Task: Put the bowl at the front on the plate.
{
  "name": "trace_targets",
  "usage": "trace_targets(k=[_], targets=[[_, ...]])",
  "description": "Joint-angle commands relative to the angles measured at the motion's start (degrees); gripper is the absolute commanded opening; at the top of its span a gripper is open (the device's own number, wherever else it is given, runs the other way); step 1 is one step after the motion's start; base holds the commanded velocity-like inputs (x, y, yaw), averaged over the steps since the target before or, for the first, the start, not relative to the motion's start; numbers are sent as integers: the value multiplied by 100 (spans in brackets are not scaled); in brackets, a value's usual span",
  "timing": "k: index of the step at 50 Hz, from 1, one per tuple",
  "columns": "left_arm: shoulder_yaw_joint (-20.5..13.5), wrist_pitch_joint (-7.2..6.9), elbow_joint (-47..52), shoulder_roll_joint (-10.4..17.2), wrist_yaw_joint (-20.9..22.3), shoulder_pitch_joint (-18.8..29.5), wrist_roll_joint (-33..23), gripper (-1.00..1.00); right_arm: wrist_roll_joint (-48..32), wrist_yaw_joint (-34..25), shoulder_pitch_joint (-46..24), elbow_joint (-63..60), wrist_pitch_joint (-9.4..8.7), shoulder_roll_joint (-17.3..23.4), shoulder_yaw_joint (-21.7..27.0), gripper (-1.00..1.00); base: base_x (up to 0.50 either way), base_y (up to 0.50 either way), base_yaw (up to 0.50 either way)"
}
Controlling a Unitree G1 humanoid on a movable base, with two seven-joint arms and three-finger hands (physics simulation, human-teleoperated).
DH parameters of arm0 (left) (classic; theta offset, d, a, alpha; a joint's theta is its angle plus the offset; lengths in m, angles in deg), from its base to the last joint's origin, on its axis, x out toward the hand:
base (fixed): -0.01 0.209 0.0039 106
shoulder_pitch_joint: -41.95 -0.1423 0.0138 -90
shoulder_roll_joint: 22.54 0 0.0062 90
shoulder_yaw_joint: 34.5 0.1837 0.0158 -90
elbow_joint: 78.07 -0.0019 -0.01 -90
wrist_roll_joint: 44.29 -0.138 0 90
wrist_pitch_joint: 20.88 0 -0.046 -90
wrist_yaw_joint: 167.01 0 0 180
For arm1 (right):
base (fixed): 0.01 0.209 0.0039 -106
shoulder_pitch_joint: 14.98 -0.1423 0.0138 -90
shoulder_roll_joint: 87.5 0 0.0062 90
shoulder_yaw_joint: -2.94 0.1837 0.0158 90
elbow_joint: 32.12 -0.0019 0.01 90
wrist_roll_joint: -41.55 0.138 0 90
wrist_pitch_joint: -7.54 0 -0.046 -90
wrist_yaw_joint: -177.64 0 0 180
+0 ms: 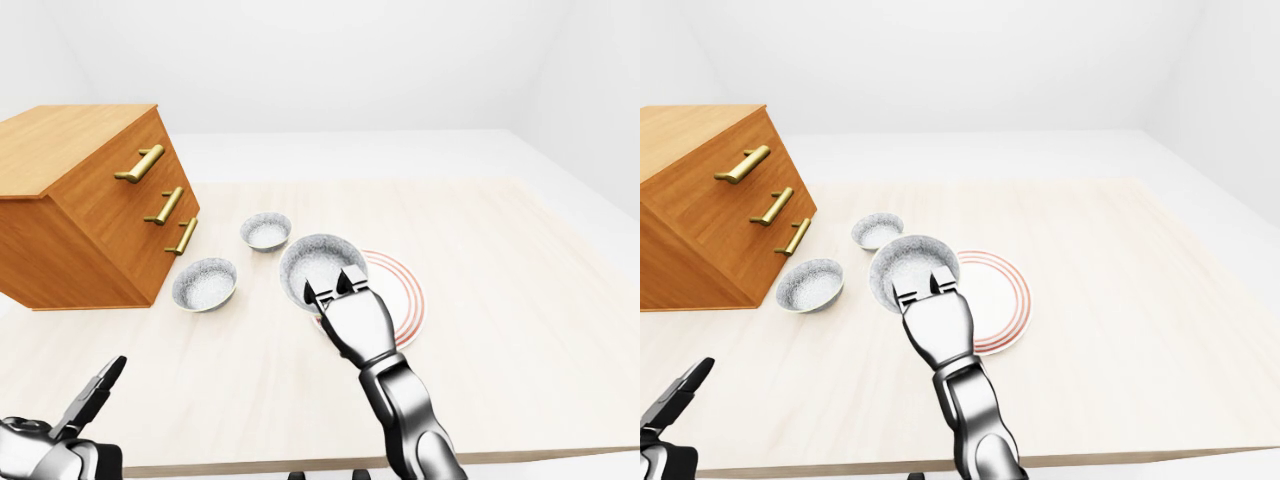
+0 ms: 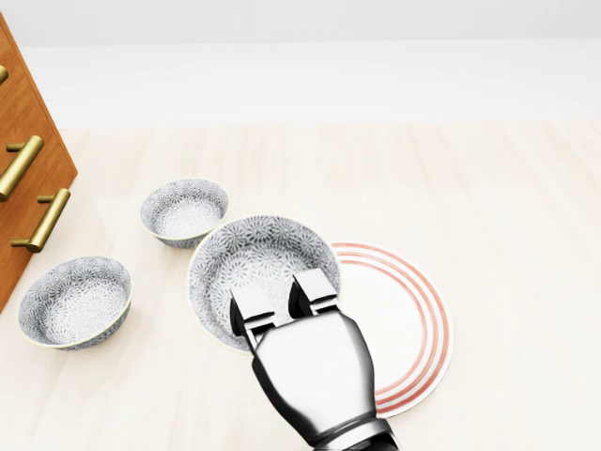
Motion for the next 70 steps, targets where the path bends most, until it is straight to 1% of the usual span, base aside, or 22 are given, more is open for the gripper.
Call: trace_targets(k=[1, 4, 15, 19, 23, 28, 30, 35, 40, 49, 53, 70], targets=[[-55, 0, 170, -29, 0, -26, -11, 100, -175, -206, -11, -239, 0, 50, 471, -100, 0, 0, 0], [-40, 0, 36, -19, 0, 13, -30, 100, -64, -174, -24, -218, 0, 75, 630, -100, 0, 0, 0], [-27, 0, 53, -12, 0, 5, -19, 100, 289, -36, -30, -79, 0, 196, 1109, -100, 0, 0, 0], [-26, 0, 29, -9, 0, 4, -12, 100, 369, -8, 29, -55, 0, 242, 1211, -100, 0, 0, 0], [-69, 0, 204, -39, 0, -49, 0, 100, 399, -25, -21, -15, 0, 251, 1302, -100, 0, 0, 0], [-79, 0, 192, -50, 0, -31, -25, 100, 429, -51, -72, 65, 0, 272, 1410, -100, 0, 0, 0], [-33, 0, -105, -20, 0, 68, -77, 100, 470, -40, -121, 135, 0, 276, 1478, -100, 0, 0, 0], [-17, 0, 73, -7, 0, -11, -11, 100, 501, -88, -220, 256, 0, 276, 1545, -100, 0, 0, 0], [17, 0, -47, 9, 0, 37, -40, 100, 534, -116, -282, 355, 0, 303, 1634, -100, 0, 0, 0], [-19, 0, 42, -9, 0, -1, -25, 100, 495, -484, -410, 326, 0, 303, 1757, -100, 0, 0, 0], [-40, 0, 91, -18, 0, -18, -14, 100, 428, -657, -525, 413, 0, 275, 1767, -100, 0, 0, 0], [-8, 0, 6, -5, 0, 11, -24, 100, 219, -960, -694, 431, 0, 242, 1780, -100, 0, 0, 0]])
